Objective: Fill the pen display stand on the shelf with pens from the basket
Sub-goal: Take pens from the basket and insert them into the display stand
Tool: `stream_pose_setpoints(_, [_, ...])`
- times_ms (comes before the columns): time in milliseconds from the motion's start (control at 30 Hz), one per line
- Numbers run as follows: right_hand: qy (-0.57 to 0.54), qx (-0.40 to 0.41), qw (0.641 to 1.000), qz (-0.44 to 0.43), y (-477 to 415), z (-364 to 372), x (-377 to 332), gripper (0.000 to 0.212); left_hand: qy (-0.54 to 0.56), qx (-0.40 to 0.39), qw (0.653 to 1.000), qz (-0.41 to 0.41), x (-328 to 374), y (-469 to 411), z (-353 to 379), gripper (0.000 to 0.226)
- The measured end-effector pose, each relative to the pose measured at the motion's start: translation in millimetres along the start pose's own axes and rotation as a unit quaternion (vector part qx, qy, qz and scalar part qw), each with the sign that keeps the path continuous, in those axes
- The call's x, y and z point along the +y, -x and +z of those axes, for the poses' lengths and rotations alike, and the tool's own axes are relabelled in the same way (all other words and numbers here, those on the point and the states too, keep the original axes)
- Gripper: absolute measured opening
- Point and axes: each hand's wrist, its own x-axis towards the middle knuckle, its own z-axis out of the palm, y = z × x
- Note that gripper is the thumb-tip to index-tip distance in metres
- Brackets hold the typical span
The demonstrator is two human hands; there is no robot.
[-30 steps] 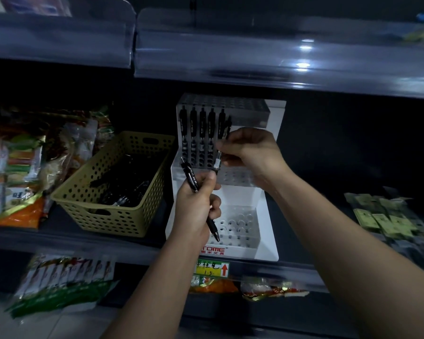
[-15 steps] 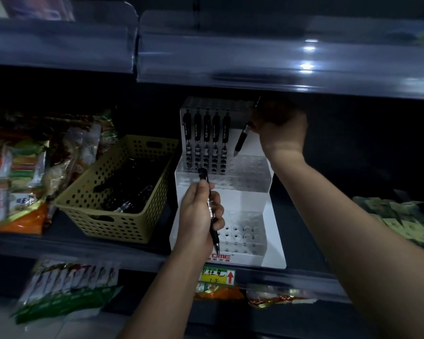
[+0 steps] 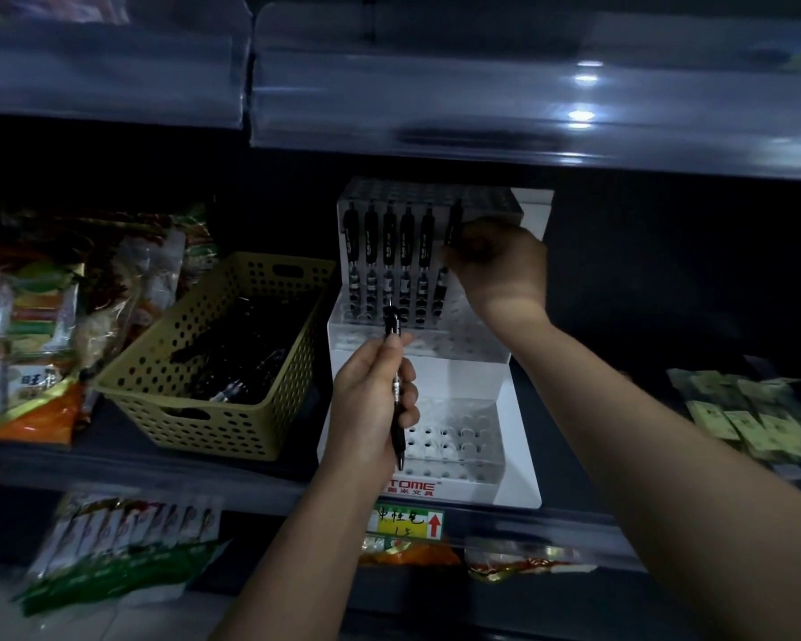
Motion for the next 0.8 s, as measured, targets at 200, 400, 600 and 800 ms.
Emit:
stream_pose_setpoints(200, [0.021,0.003,1.0,0.003,3,2,1,0.013,-0.002,0.002,1.0,0.006,2,0,0,0.016])
stream_pose_setpoints(400, [0.021,-0.009,1.0,-0.003,5,4,3,0.017,0.006,0.007,1.0,0.01,2,-2,-2,0.013])
stream_pose_setpoints(600, [-0.002,-0.019,1.0,0.013,12,1,0,0.023,-0.016,-0.02,0.999,0.032,1,1,-1,0.02])
stream_pose_setpoints(800, [-0.118,-0.107,0.985,0.072,33,-15,-15,0.036,-0.038,-0.048,0.997,0.053,4,3,7,0.022])
